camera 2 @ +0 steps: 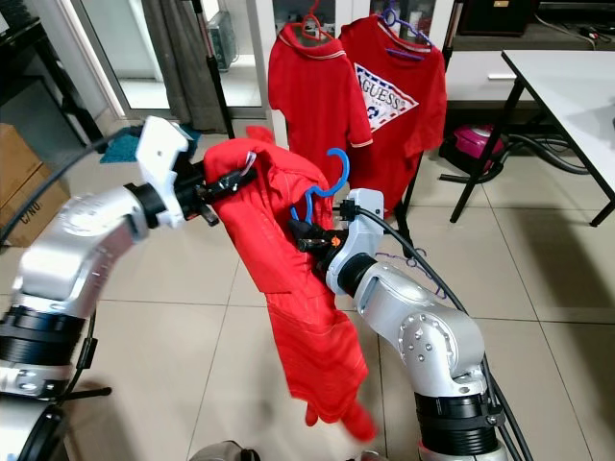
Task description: Hang hanger
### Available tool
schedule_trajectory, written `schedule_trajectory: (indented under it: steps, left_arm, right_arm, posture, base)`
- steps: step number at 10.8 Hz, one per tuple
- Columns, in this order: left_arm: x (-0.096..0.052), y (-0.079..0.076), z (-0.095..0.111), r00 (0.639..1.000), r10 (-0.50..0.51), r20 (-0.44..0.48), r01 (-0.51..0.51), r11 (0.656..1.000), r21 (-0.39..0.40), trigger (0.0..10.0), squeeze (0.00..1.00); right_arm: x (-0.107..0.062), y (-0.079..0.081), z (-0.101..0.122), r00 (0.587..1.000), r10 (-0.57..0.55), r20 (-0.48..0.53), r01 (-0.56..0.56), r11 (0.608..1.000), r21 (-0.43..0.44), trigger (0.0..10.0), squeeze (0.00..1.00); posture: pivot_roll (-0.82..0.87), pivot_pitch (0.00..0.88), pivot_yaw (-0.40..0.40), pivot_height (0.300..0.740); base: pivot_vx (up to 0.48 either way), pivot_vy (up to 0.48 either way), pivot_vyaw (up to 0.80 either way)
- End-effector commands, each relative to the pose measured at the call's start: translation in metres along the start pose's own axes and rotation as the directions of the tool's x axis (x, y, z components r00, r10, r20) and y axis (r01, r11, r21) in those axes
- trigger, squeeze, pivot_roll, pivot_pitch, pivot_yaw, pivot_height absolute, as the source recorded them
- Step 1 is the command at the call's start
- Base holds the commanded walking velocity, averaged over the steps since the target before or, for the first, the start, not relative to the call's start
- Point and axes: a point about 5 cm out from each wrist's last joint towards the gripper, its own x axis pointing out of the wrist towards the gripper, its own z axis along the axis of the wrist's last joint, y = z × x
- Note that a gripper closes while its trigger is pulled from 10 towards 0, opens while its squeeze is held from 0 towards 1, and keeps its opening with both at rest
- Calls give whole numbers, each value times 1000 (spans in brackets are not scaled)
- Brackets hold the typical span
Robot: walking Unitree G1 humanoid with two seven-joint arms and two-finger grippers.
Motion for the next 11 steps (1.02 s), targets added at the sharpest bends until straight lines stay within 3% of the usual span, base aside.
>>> schedule_trajectory:
  steps: [1,2,4,5,6,7,8,9,10,11]
  left_arm:
    - [-6,7,8,1000,5,16,-5,1000,15,10000,1000]
    - [-14,1,8,991,-136,3,136,991,-10,10000,1000]
    - [-22,-8,1,961,-269,-66,264,961,-75,10000,1000]
    - [-39,-15,-5,903,-409,-133,391,909,-144,10000,1000]
    - [-44,-11,-6,901,-411,-140,390,908,-155,10000,1000]
    - [-48,7,6,942,-333,-43,321,931,-171,10000,1000]
    - [-51,19,12,963,-270,-16,263,949,-176,10000,1000]
    - [-60,33,0,951,-189,-243,187,982,-30,10000,1000]
    - [-69,37,-13,881,-166,-443,232,968,98,10000,1000]
    - [-72,45,-10,896,-115,-430,194,970,144,10000,1000]
  right_arm:
    - [-2,2,7,1000,16,14,-15,1000,-21,10000,0]
    - [-4,-2,9,1000,10,10,-10,999,-31,10000,0]
    - [-7,-7,13,1000,11,11,-11,999,-42,10000,0]
    - [-9,-9,15,1000,22,12,-21,999,-47,10000,0]
    - [-10,-10,15,1000,23,10,-23,998,-52,10000,0]
    - [-12,-13,17,1000,25,7,-25,998,-59,10000,0]
    - [-13,-14,18,1000,30,3,-29,997,-65,10000,0]
    - [-14,-15,18,999,41,-14,-42,996,-80,10000,0]
    - [-15,-16,18,999,40,-19,-41,996,-84,10000,0]
    - [-16,-17,19,999,38,-20,-40,995,-92,10000,0]
  posture:
    - [-120,0,76,740]
    - [-121,0,76,740]
    - [-122,0,78,740]
    - [-120,0,78,740]
    - [-121,0,78,740]
    - [-120,0,76,740]
    - [-122,0,74,740]
    - [-120,0,72,740]
    - [-120,0,72,740]
    - [-121,0,73,740]
  base:
    - [0,0,0]
    - [0,0,0]
    - [0,0,0]
    - [0,0,0]
    - [0,0,0]
    - [0,0,0]
    - [0,0,0]
    - [0,0,0]
    - [0,0,0]
    - [0,0,0]
